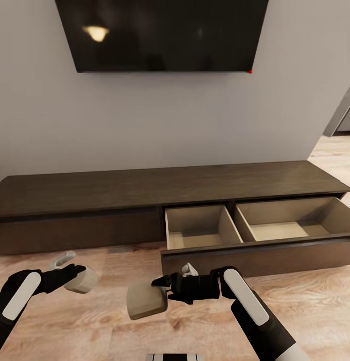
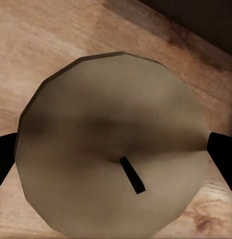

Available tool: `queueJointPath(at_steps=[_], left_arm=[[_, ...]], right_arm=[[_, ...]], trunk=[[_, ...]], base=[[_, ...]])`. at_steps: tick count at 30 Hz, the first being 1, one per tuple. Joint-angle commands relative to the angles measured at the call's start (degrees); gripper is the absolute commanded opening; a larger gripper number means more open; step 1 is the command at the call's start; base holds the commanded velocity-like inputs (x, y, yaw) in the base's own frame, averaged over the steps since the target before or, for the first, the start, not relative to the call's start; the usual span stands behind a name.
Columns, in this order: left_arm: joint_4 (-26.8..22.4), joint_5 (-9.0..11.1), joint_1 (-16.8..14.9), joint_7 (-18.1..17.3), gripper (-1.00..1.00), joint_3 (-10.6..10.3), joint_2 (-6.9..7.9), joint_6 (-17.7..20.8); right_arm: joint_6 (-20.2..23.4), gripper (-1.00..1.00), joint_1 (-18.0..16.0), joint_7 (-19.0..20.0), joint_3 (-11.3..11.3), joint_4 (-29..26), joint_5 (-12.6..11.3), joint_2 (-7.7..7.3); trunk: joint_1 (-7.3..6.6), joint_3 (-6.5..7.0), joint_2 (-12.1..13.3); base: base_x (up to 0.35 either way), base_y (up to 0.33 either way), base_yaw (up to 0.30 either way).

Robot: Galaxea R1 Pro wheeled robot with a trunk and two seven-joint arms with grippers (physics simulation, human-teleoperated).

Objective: Place each of the two pumpkins and all three candles from the living room inside a cabinet in the living room (use any cabinet), then make sure every cabinet is closed, and position the cauldron so it is next to a table in the living room.

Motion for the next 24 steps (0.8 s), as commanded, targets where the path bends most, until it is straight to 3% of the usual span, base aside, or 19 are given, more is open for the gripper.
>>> queueJointPath(at_steps=[1, 13, 24], left_arm=[[-0.1, 0.6, 0.0, 0.5, -1.00, 0.1, -0.01, 0.4], [-0.1, 0.5, 0.0, 0.5, -1.00, 0.1, -0.04, 0.6], [-0.1, 0.4, 0.0, 0.6, -1.00, 0.1, -0.04, 0.6]], right_arm=[[-0.2, -1.00, 0.0, -0.6, 0.1, -0.1, -0.6, -0.04], [-1.1, -1.00, 0.0, -0.6, 0.1, -0.1, -0.6, -0.05], [-1.1, -1.00, 0.0, -0.7, 0.1, -0.1, -0.6, -0.05]], trunk=[[-0.03, 0.18, 0.0], [-0.34, 2.84, 0.2], [-2.76, 4.81, 4.6]], base=[[0.000, 0.000, 0.000], [-0.031, 0.000, 0.000], [-0.001, 0.000, 0.000]])
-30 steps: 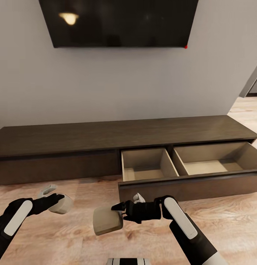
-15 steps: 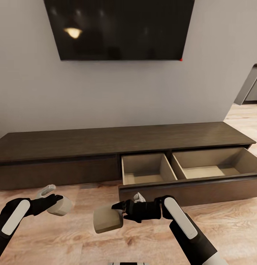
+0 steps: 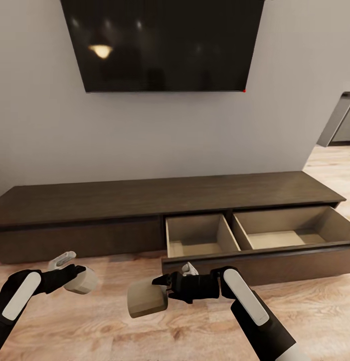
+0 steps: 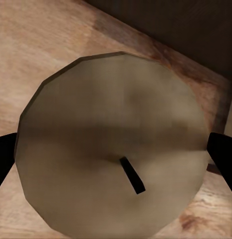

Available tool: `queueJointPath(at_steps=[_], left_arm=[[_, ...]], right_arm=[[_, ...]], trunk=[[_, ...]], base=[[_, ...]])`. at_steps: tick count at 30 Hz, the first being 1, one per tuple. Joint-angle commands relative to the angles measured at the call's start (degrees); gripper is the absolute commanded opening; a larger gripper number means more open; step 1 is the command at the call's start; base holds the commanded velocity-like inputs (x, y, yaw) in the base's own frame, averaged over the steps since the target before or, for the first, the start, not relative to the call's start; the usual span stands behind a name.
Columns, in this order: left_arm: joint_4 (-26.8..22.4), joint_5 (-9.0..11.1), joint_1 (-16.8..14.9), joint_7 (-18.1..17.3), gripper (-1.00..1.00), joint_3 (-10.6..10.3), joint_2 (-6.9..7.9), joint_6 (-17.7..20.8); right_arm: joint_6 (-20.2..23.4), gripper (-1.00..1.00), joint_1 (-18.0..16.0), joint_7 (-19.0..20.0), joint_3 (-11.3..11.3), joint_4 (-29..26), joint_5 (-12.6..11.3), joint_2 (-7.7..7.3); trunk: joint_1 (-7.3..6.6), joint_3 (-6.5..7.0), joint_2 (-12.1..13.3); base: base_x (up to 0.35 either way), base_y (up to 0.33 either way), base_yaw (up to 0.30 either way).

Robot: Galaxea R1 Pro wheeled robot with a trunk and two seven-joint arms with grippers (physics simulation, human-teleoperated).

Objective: Place each of the two pumpkins and all three candles from the living room inside a cabinet in the living room (use any cabinet), then make sure every cabinet is closed, and position the cauldron so it is next to a table in the living room.

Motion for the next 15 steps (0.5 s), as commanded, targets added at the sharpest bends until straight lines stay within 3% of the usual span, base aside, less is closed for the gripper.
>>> queueJointPath(at_steps=[1, 12, 15], left_arm=[[-0.1, 0.6, 0.0, 0.5, -1.00, 0.0, 0.02, 0.2], [-0.7, 0.4, 0.0, 0.6, -1.00, 0.0, 0.25, 0.3], [-1.0, 0.2, 0.0, 0.6, -1.00, 0.0, 0.26, 0.8]], right_arm=[[0.0, -1.00, 0.0, -0.6, 0.1, -0.1, -0.6, -0.04], [0.0, -1.00, 0.0, -0.7, 0.2, -0.7, -0.6, -0.10], [0.0, -1.00, 0.0, -2.7, 0.2, -1.2, 0.3, -0.12]], trunk=[[-0.23, 0.13, 0.4], [-2.65, 2.11, 4.8], [-3.31, 2.65, 6.0]], base=[[-0.041, 0.000, 0.000], [-0.070, 0.000, 0.000], [-0.002, 0.000, 0.000]])
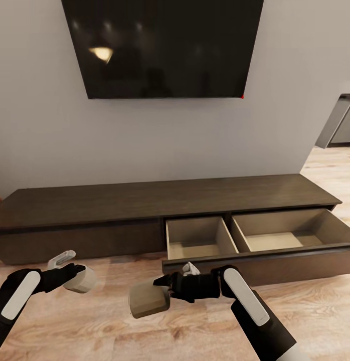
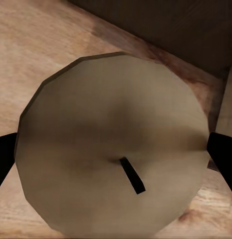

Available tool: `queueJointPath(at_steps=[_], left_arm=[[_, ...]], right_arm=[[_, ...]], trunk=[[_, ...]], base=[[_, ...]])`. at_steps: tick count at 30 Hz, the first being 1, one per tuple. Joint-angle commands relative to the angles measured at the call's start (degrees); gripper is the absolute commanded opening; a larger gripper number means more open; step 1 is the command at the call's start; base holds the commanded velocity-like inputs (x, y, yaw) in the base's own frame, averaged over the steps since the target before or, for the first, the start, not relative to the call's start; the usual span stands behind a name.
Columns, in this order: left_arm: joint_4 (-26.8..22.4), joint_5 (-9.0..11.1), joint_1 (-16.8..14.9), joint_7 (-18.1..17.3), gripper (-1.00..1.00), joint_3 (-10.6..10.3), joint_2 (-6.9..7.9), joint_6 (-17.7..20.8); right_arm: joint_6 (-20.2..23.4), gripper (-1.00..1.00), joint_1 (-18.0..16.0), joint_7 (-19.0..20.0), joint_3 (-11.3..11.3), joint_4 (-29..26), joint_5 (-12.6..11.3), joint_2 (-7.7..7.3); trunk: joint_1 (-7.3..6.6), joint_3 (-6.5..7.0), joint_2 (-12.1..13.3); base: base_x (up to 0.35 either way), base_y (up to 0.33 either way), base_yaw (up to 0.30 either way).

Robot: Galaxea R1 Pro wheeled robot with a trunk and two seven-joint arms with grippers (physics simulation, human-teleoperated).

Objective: Place each of the two pumpkins and all three candles from the living room inside a cabinet in the living room (use any cabinet), then make sure every cabinet is closed, and position the cauldron so it is next to a table in the living room.

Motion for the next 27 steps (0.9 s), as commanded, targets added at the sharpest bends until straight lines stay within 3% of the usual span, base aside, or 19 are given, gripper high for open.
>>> queueJointPath(at_steps=[1, 3, 8, 15, 21, 27], left_arm=[[-0.1, 0.5, 0.0, 0.5, -1.00, 0.0, 0.00, 0.4], [-0.1, 0.3, 0.0, 0.6, -1.00, 0.0, 0.00, 0.5], [-0.1, 0.2, 0.0, 0.6, -1.00, 0.0, 0.00, 1.3], [-0.6, 0.1, 0.0, 1.4, -1.00, 0.0, -0.02, 3.5], [-3.5, 0.5, 0.0, 11.9, -1.00, -1.3, -1.22, 5.4], [-4.1, 0.4, 0.0, 14.3, -1.00, -2.0, -1.67, 7.1]], right_arm=[[-0.1, -1.00, 0.0, -1.7, 0.0, -0.1, -0.7, -0.04], [-0.1, -1.00, 0.0, -4.1, 0.1, 0.5, -0.4, -0.01], [0.2, -1.00, 0.0, -16.1, 0.0, 1.1, -0.6, 0.06], [0.2, -1.00, 0.0, -18.7, 0.1, 2.4, -0.5, 0.06], [-0.1, -1.00, 0.0, -24.0, 0.0, 8.4, -0.2, 0.20], [-0.2, -1.00, 0.0, -26.5, 0.1, 9.1, 0.1, 0.14]], trunk=[[-0.23, 0.13, 0.4], [-0.67, 0.49, 1.2], [-1.77, 1.39, 3.2], [-3.31, 2.65, 6.0], [-4.63, 3.72, 8.4], [-5.95, 4.80, 10.8]], base=[[0.000, 0.000, 0.000], [0.000, 0.000, 0.000], [0.000, 0.000, 0.000], [0.000, 0.000, 0.000], [0.000, 0.000, 0.000], [0.000, 0.000, 0.000]])
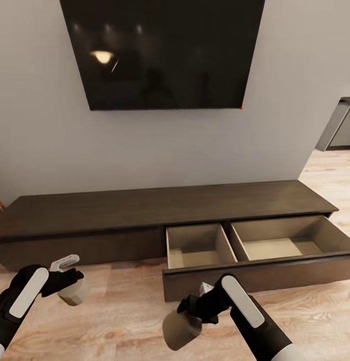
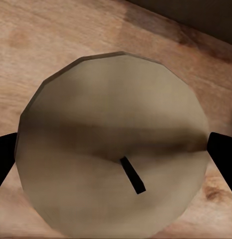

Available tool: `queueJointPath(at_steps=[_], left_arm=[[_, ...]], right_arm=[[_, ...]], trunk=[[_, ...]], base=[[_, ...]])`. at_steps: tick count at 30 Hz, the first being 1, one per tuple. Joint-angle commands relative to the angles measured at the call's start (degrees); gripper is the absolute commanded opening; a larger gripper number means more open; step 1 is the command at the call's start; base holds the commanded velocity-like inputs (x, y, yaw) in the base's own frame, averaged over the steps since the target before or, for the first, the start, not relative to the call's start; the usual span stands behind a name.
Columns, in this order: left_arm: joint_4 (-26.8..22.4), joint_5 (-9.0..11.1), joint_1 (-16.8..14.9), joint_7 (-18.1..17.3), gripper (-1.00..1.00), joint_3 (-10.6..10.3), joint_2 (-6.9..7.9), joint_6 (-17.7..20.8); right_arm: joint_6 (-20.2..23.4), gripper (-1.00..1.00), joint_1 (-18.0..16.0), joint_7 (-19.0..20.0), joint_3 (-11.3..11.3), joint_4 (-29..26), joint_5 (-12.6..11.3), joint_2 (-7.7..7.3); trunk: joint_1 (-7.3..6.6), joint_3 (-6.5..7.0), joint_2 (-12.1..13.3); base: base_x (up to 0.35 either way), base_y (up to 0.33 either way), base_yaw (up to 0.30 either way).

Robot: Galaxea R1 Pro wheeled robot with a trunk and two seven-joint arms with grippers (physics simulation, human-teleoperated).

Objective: Place each of the two pumpkins and all three candles from the living room inside a cabinet in the living room (use any cabinet), then make sure every cabinet is closed, and position the cauldron so it is next to a table in the living room.

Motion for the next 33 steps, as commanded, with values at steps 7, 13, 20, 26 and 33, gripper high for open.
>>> queueJointPath(at_steps=[7, 13, 20, 26, 33], left_arm=[[-0.6, 0.6, 0.0, 0.7, -1.00, -1.8, -0.18, 2.9], [-2.2, 0.1, 0.0, 4.9, -1.00, -6.5, -3.27, 4.3], [-3.5, 0.0, 0.0, 6.9, -1.00, -7.3, -5.35, 4.4], [-4.1, 0.0, 0.0, 7.0, -1.00, -7.4, -5.41, 4.5], [-4.4, 0.0, 0.0, 7.0, -1.00, -7.4, -5.45, 4.5]], right_arm=[[0.0, -1.00, 0.0, -0.8, 0.1, 0.1, 7.8, 0.00], [0.0, -1.00, 0.0, -0.8, 0.1, 0.1, 12.0, -0.04], [-0.1, -1.00, 0.0, -0.6, 0.1, 0.0, 12.8, -0.04], [-0.1, -1.00, 0.0, -0.5, -0.1, -0.1, 12.8, -0.04], [-0.1, -1.00, 0.0, 0.1, -0.3, -0.1, 12.8, -0.06]], trunk=[[-1.55, 1.21, 2.8], [-2.87, 2.29, 5.2], [-3.53, 2.82, 6.4], [-3.53, 2.82, 6.4], [-3.53, 2.82, 6.4]], base=[[0.000, 0.000, 0.000], [0.000, 0.000, 0.000], [0.000, 0.000, 0.000], [-0.046, -0.054, 0.000], [-0.177, -0.209, -0.001]])
